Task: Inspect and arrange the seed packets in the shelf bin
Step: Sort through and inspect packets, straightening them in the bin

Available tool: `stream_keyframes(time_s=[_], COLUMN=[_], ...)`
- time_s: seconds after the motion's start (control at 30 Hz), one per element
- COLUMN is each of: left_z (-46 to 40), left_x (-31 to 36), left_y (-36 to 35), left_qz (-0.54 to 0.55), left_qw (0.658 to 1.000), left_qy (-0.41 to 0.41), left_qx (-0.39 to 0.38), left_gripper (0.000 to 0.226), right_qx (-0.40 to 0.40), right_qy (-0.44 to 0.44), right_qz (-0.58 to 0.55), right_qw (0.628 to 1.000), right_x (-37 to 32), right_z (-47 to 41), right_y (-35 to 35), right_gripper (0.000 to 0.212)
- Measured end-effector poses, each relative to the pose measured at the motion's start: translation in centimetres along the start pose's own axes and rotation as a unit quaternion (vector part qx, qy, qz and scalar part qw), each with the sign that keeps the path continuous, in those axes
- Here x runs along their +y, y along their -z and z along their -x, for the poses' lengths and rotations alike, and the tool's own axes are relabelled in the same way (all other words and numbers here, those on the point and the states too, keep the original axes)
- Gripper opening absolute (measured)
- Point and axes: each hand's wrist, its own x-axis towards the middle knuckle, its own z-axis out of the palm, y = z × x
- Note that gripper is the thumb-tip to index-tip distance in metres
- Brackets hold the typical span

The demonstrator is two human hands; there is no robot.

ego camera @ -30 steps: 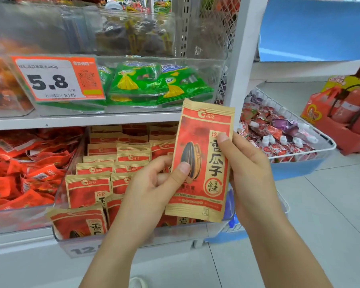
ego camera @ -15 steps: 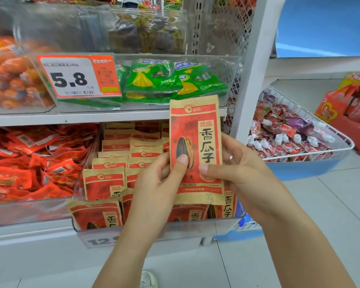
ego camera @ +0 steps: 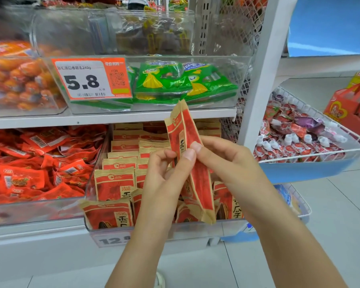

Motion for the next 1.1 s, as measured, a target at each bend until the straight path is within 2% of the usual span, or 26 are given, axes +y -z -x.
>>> stream_keyframes(time_s=[0.1, 0.17, 0.33, 0.4, 0.5, 0.6, 0.67, 0.7, 0.8, 0.87, 0.93, 1.03, 1.1], left_z=[-0.2, -0.1, 0.4, 0.4, 0.5, 0.6, 0.8, 0.6, 1.2, 1.5, 0.0, -2.3, -1.6], left_x=[-0.3, -0.3, -0.6, -0.9, -1.0, -0.9, -0.8, -0.9, -1.0, -0.8, -1.0, -1.3, -1.5], left_y=[0.5, 0.5, -0.3, -0.5, -0.8, -0.9, -1.0, -1.1, -2.0, -2.3, -2.3, -1.9, -2.0], left_qz=[0.004, -0.006, -0.023, -0.025, -0.033, -0.042, -0.051, -0.051, -0.034, 0.003, 0.009, -0.057, -0.065], left_qw=[1.0, 0.998, 0.987, 0.988, 0.993, 0.994, 0.993, 0.994, 0.999, 0.999, 0.997, 0.989, 0.992], left_qy=[-0.005, 0.01, 0.039, 0.043, 0.043, 0.048, 0.049, 0.046, 0.018, 0.038, 0.072, 0.137, 0.103], left_qx=[-0.018, -0.06, -0.153, -0.145, -0.107, -0.09, -0.094, -0.089, -0.02, 0.012, 0.012, -0.003, -0.024], left_gripper=[0.046, 0.043, 0.053, 0.055, 0.062, 0.072, 0.073, 0.068, 0.035, 0.022, 0.022, 0.034, 0.034], right_qx=[0.016, 0.038, 0.064, 0.052, 0.021, 0.014, 0.011, 0.009, 0.006, 0.008, 0.011, 0.023, 0.029], right_qy=[-0.001, -0.006, -0.039, -0.055, -0.075, -0.081, -0.08, -0.078, -0.072, -0.068, -0.07, -0.074, -0.069], right_qz=[0.004, -0.005, -0.058, -0.074, -0.101, -0.084, -0.069, -0.065, -0.078, -0.087, -0.087, -0.082, -0.08], right_qw=[1.0, 0.999, 0.996, 0.994, 0.992, 0.993, 0.994, 0.995, 0.994, 0.994, 0.994, 0.994, 0.994], right_x=[-0.1, -0.2, -0.4, -0.2, 0.0, 0.2, 0.2, 0.1, 0.0, -0.1, -0.1, -0.1, -0.1], right_z=[-0.1, -0.2, -0.4, -0.4, -0.2, -0.2, -0.2, -0.2, -0.1, -0.1, -0.1, -0.2, -0.3], right_y=[-0.1, 0.0, 0.3, 0.2, -0.1, 0.1, 0.4, 0.5, 0.6, 0.5, 0.4, 0.3, 0.4], right_gripper=[0.041, 0.047, 0.05, 0.051, 0.037, 0.043, 0.04, 0.039, 0.04, 0.04, 0.041, 0.037, 0.021])
